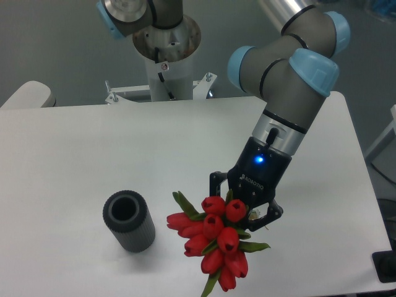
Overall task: Insert the flowers into the vase
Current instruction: 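Carry the red tulip bunch in the gripper over the grey vase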
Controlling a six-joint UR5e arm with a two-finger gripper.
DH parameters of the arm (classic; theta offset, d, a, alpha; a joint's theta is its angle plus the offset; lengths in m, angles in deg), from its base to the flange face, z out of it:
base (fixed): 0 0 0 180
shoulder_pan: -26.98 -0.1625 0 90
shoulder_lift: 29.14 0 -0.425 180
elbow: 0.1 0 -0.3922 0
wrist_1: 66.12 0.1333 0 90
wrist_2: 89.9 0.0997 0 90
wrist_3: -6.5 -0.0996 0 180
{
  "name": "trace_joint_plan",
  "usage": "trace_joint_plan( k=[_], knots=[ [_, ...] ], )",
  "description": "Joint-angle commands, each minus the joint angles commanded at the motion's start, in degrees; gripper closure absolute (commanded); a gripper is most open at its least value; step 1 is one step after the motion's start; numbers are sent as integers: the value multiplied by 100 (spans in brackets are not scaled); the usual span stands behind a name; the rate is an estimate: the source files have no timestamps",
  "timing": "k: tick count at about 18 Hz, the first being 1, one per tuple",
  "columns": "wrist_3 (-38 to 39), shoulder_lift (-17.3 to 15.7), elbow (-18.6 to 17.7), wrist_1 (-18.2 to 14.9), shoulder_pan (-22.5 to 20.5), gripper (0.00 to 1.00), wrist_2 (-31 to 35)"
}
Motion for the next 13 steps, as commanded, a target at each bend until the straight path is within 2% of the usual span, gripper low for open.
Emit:
trace_joint_plan(
  k=[6, 11, 13],
  knots=[
    [281, -35, -52, 97, 132, 72, -44],
    [562, -97, -79, 158, 167, 72, -360],
    [842, -88, -79, 245, 368, 72, -360]
  ],
)
